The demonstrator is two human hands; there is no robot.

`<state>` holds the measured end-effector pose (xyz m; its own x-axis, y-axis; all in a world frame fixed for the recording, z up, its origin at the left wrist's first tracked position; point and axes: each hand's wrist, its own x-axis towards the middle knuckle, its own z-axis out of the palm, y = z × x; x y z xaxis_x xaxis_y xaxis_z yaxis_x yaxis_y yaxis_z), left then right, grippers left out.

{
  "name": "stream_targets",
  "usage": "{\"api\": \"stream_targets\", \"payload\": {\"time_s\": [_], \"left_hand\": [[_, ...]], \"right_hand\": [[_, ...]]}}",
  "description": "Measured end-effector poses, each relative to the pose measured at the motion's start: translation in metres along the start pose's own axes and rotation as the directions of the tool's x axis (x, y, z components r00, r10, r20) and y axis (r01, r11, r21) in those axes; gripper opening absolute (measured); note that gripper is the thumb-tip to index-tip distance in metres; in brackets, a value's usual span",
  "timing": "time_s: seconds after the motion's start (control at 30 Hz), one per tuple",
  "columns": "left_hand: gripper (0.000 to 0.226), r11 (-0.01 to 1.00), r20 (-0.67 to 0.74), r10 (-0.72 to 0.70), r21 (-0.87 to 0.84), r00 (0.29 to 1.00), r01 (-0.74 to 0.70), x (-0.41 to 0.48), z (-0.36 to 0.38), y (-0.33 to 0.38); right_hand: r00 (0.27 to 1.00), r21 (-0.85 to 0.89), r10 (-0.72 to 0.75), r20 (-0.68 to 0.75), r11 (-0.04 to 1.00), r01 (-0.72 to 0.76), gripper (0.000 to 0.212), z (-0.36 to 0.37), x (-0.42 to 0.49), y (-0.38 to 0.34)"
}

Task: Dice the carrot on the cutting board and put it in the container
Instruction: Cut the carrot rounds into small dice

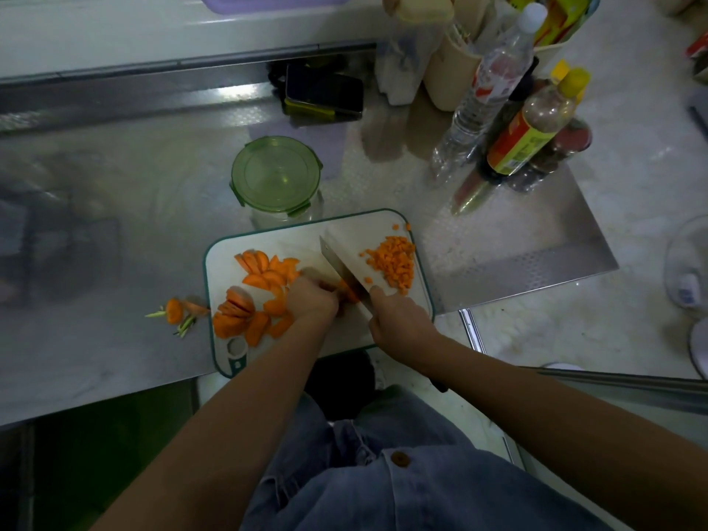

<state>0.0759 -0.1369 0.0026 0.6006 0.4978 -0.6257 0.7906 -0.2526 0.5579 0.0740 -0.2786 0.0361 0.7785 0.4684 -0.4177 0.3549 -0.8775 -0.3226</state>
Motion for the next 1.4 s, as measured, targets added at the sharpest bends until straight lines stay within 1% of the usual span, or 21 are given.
{"api": "stream_targets", "payload": {"time_s": [0.13,0.27,0.33,0.4,0.43,0.5,0.53,0.63,0.73,0.9,1.03,1.23,1.4], "left_hand": [[0.012,0.998,0.000,0.016,0.053,1.000,-0.016,0.002,-0.002,-0.001],[0.011,0.999,-0.013,0.015,0.031,1.000,-0.015,0.002,-0.002,-0.001],[0.013,1.000,-0.018,-0.001,-0.007,1.000,0.001,0.001,-0.001,-0.002],[0.020,0.999,-0.030,-0.017,-0.041,0.999,0.015,0.002,0.000,-0.004],[0.020,0.999,-0.034,-0.015,-0.051,0.999,0.014,0.003,0.001,-0.005],[0.015,0.999,-0.018,0.002,-0.041,1.000,-0.002,0.002,0.000,-0.005],[0.017,1.000,-0.006,0.006,-0.025,1.000,-0.007,0.002,-0.001,-0.005],[0.023,1.000,0.005,0.017,-0.010,1.000,-0.016,0.001,-0.002,-0.004],[0.026,1.000,-0.001,0.012,0.003,1.000,-0.012,0.000,-0.002,-0.004],[0.024,1.000,-0.008,0.008,0.008,1.000,-0.008,0.003,0.000,-0.005],[0.022,1.000,-0.001,0.001,0.031,1.000,-0.001,0.004,-0.001,-0.005],[0.023,0.998,-0.007,0.021,0.057,1.000,-0.020,0.011,0.001,-0.009],[0.019,0.998,0.001,0.034,0.062,0.999,-0.034,0.011,0.000,-0.008]], "right_hand": [[1.000,0.011,0.013,0.013,1.000,-0.013,0.044,0.007,0.002,0.002],[1.000,0.027,0.012,-0.016,1.000,-0.011,0.043,0.013,0.002,0.007],[0.999,0.040,0.004,-0.047,0.999,-0.002,0.043,0.015,0.003,0.009],[0.996,0.068,-0.001,-0.090,0.998,0.007,0.048,0.014,0.005,0.009],[0.993,0.089,-0.005,-0.116,0.996,0.015,0.050,0.013,0.006,0.009],[0.987,0.118,-0.023,-0.158,0.992,0.042,0.052,0.008,0.005,0.008],[0.986,0.116,-0.039,-0.164,0.992,0.059,0.053,0.005,0.005,0.007],[0.985,0.079,-0.107,-0.137,0.990,0.119,0.054,-0.004,0.003,0.007],[0.985,0.055,-0.134,-0.106,0.989,0.140,0.048,-0.008,0.000,0.007],[0.988,0.020,-0.130,-0.088,0.991,0.132,0.050,-0.008,-0.006,0.007],[0.987,-0.008,-0.129,-0.100,0.992,0.129,0.051,-0.008,-0.007,0.007],[0.992,-0.027,-0.112,-0.050,0.993,0.111,0.054,-0.008,-0.003,0.004],[0.995,-0.025,-0.102,0.008,0.994,0.102,0.048,-0.011,0.003,-0.002]]}}
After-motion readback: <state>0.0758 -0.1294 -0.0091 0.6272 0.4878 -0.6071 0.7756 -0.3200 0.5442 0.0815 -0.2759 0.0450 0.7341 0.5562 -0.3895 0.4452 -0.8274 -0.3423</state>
